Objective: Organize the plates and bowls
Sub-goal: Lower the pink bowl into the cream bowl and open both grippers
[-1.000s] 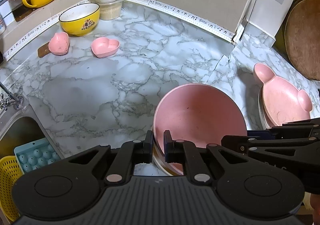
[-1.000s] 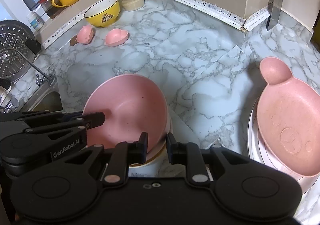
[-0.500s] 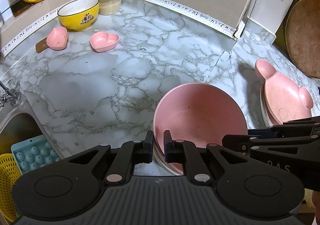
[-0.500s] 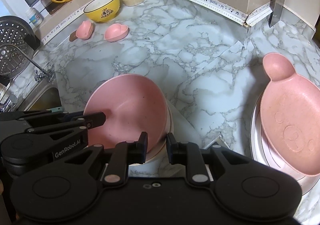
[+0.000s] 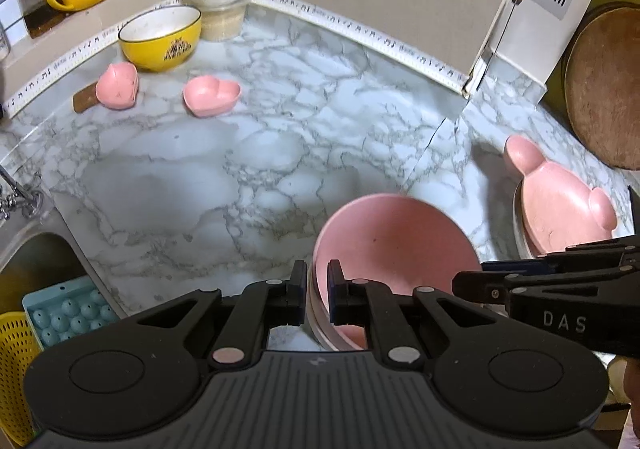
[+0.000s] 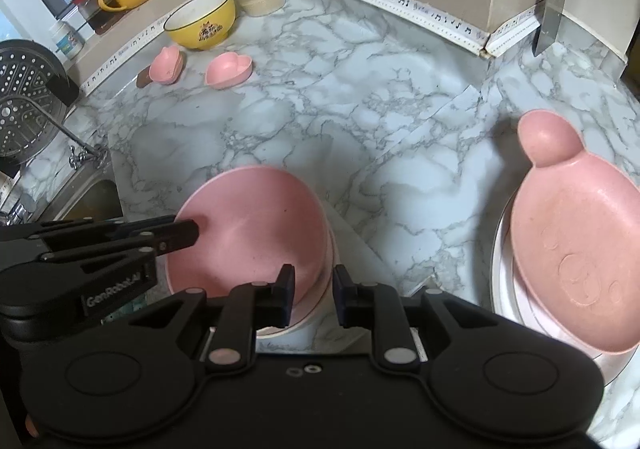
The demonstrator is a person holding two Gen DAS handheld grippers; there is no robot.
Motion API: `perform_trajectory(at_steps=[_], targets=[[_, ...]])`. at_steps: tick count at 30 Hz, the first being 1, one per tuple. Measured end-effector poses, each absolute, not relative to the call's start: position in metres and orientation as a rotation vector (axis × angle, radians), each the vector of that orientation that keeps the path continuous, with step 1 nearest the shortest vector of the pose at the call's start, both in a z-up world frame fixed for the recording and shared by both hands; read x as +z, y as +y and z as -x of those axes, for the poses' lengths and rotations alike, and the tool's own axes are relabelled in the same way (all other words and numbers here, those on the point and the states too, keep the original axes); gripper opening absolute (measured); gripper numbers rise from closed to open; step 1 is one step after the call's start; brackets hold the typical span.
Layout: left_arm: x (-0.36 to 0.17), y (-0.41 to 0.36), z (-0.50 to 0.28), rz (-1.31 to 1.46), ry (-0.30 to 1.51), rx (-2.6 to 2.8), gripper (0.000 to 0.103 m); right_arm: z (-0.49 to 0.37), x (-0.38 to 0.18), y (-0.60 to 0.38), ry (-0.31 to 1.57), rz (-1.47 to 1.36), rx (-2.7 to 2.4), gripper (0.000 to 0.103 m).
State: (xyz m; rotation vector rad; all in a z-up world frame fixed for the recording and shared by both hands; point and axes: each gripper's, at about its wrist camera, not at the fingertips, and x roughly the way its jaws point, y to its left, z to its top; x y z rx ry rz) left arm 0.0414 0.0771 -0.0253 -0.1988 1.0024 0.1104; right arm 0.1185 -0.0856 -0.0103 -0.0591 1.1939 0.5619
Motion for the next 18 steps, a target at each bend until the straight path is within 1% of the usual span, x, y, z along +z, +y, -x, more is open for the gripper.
perform_trajectory(at_steps=[13, 16, 18], targets=[[0.001, 0.104, -0.050, 0.254, 0.919, 0.153, 0.010, -0.143, 0.018, -0.085, 1.136, 0.044, 0.630, 0.022], [0.005, 0.115, -0.056, 0.288, 0.909, 0.173, 0.014, -0.152, 0.026, -0.082, 1.109, 0.048, 0.657, 0.022], [0.008, 0.122, -0.061, 0.307, 0.890, 0.186, 0.019, -0.157, 0.031, -0.080, 1.085, 0.049, 0.690, 0.023]])
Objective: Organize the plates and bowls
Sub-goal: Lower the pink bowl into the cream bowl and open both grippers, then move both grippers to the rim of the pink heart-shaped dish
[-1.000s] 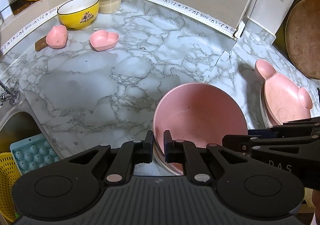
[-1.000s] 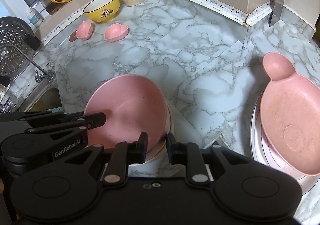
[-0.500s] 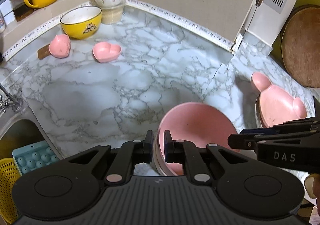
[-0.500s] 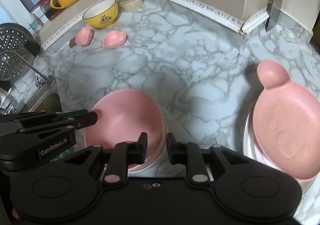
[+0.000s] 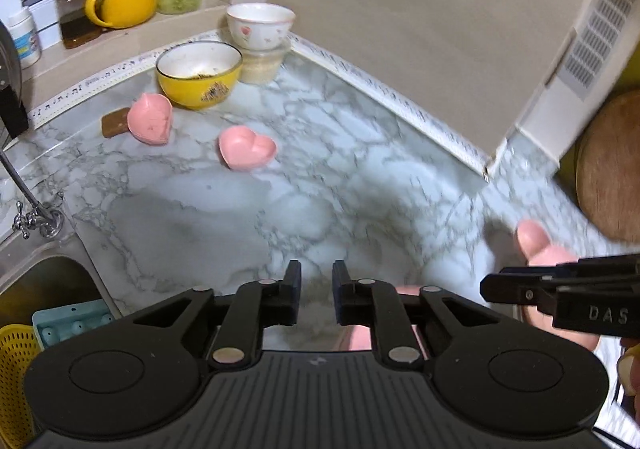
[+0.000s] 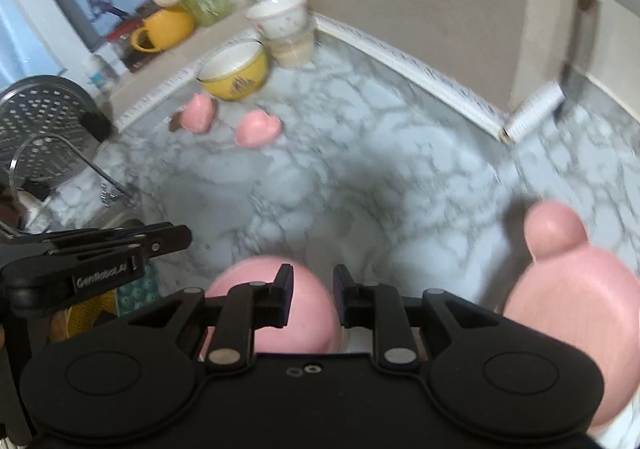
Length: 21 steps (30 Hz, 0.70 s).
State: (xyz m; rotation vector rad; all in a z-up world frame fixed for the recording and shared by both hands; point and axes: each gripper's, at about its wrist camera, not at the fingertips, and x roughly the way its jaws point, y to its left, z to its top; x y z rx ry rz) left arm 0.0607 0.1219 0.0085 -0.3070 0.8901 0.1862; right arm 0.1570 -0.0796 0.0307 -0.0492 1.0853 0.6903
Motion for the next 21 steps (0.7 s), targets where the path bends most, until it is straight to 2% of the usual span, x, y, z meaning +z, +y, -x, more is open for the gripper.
perform_trajectory(at_steps=[4, 6, 10, 11, 12, 13, 15, 17, 21], targets=[[0.015, 0.128, -0.070, 0.283, 0.860, 0.217, 0.036, -0.169, 0.038, -0.071, 1.051, 0.056, 0.716, 0.023], [0.017, 0.133, -0.074, 0.280, 0.845, 0.236, 0.055, -0.174, 0.041, -0.068, 1.038, 0.055, 0.728, 0.024], [0.021, 0.142, -0.085, 0.258, 0.820, 0.263, 0.060, -0.186, 0.046, -0.058, 1.016, 0.065, 0.757, 0.028], [0.020, 0.146, -0.088, 0.262, 0.821, 0.267, 0.066, -0.190, 0.047, -0.056, 1.014, 0.066, 0.761, 0.034], [0.020, 0.149, -0.092, 0.267, 0.820, 0.274, 0.073, -0.193, 0.048, -0.054, 1.012, 0.067, 0.765, 0.045], [0.019, 0.152, -0.095, 0.267, 0.815, 0.279, 0.075, -0.196, 0.049, -0.051, 1.006, 0.069, 0.764, 0.053], [0.017, 0.158, -0.102, 0.262, 0.813, 0.288, 0.076, -0.202, 0.050, -0.045, 0.994, 0.071, 0.770, 0.085], [0.014, 0.165, -0.111, 0.260, 0.817, 0.298, 0.076, -0.208, 0.051, -0.038, 0.977, 0.080, 0.775, 0.093], [0.006, 0.179, -0.129, 0.255, 0.817, 0.332, 0.076, -0.225, 0.050, -0.021, 0.972, 0.088, 0.811, 0.101]])
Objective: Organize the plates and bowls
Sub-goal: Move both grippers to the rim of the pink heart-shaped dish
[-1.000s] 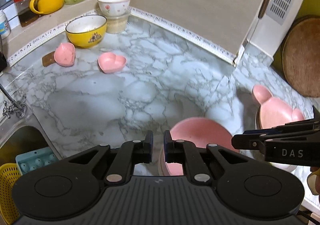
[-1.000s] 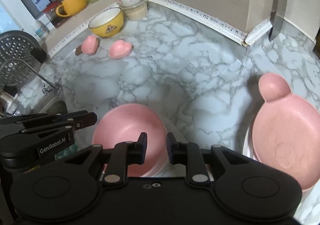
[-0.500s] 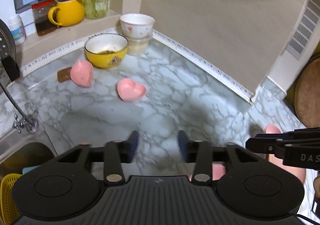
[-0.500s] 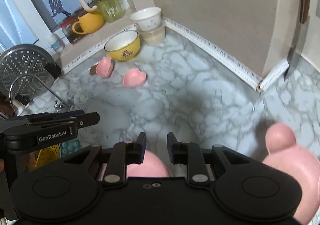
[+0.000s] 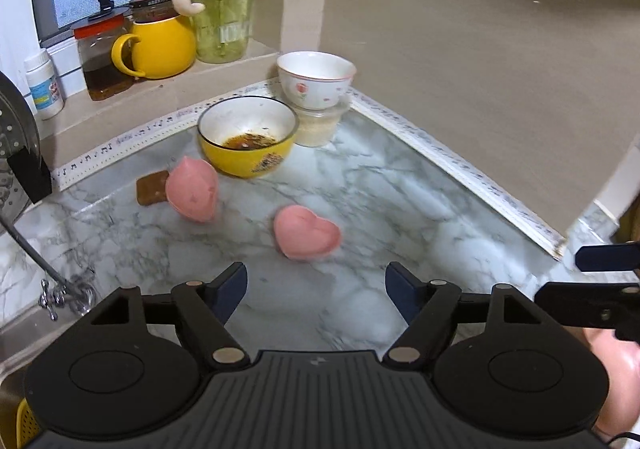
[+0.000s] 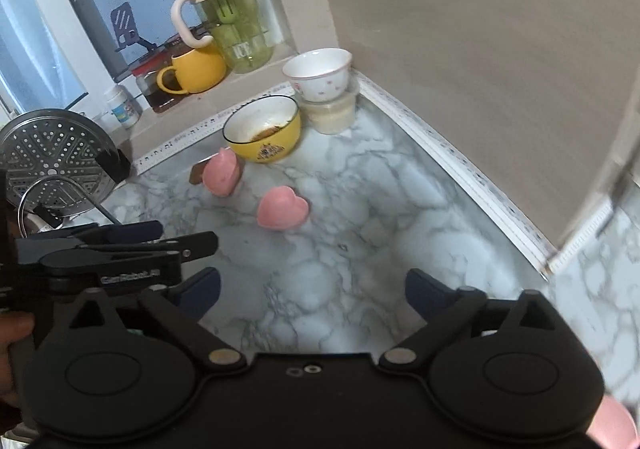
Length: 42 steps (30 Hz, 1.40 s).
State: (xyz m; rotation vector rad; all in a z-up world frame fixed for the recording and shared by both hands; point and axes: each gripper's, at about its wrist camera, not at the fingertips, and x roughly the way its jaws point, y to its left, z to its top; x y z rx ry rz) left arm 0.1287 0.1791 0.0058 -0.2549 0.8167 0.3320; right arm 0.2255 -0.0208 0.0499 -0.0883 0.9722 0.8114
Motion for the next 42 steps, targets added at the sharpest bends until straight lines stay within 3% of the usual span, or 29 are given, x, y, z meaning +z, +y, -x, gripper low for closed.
perform_trajectory(at_steps=[22, 24, 31, 40, 41, 42], targets=[[-0.061, 0.241, -0.198, 0.251, 0.912, 0.390, 0.076, -0.320, -0.012, 0.079, 1.130, 0.048, 0.778, 0.096], [-0.068, 0.243, -0.201, 0.257, 0.917, 0.380, 0.076, -0.324, -0.020, 0.086, 1.148, 0.054, 0.775, 0.089], [-0.091, 0.249, -0.213, 0.257, 0.947, 0.376, 0.076, -0.333, -0.049, 0.106, 1.220, 0.076, 0.754, 0.085], [-0.106, 0.255, -0.228, 0.246, 0.961, 0.383, 0.075, -0.338, -0.074, 0.127, 1.237, 0.128, 0.714, 0.063], [-0.108, 0.256, -0.228, 0.250, 0.963, 0.381, 0.074, -0.339, -0.076, 0.128, 1.241, 0.129, 0.709, 0.059], [-0.109, 0.256, -0.229, 0.255, 0.963, 0.376, 0.066, -0.341, -0.079, 0.129, 1.244, 0.133, 0.703, 0.055]])
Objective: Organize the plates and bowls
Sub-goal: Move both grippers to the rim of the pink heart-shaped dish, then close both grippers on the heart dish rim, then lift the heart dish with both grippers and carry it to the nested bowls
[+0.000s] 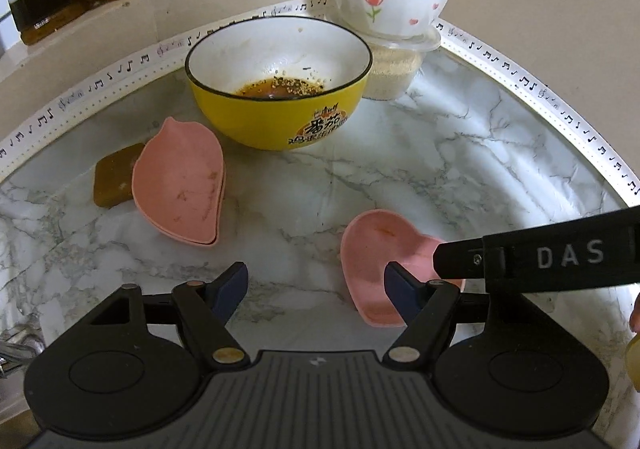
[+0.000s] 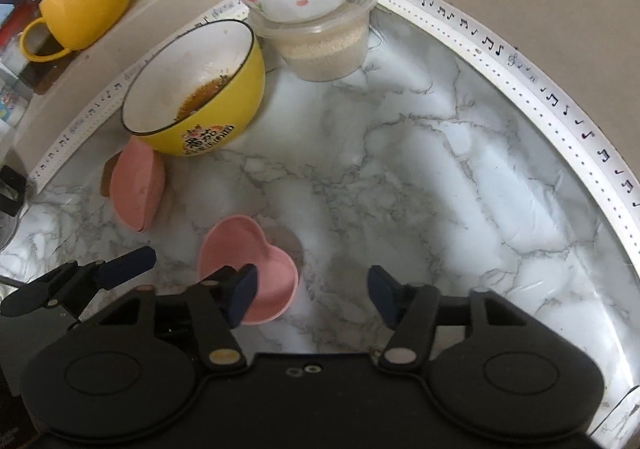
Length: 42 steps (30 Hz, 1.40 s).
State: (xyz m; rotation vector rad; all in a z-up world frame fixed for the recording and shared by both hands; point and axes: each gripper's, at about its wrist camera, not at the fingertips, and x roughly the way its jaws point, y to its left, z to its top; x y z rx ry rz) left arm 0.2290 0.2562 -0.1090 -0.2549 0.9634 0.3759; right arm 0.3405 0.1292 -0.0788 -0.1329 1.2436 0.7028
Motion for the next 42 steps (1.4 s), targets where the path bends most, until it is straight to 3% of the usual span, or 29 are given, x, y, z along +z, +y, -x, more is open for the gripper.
perform_trajectory(at_steps=[9, 16, 24, 30, 42], targets=[[-0.112, 0.261, -0.235, 0.280, 0.959, 0.342, 0.041, -0.346, -0.091, 0.128, 1.265, 0.088, 0.711, 0.045], [-0.111, 0.275, -0.237, 0.364, 0.943, 0.335, 0.031, -0.347, -0.092, 0.126, 1.275, 0.095, 0.725, 0.034], [-0.110, 0.272, -0.242, 0.368, 0.962, 0.313, 0.009, -0.334, -0.092, 0.135, 1.254, 0.139, 0.756, 0.023], [-0.109, 0.266, -0.240, 0.371, 0.977, 0.286, 0.004, -0.327, -0.091, 0.135, 1.240, 0.153, 0.764, 0.012], [-0.085, 0.234, -0.222, 0.387, 0.999, 0.261, 0.004, -0.309, -0.068, 0.101, 1.237, 0.145, 0.762, 0.010]])
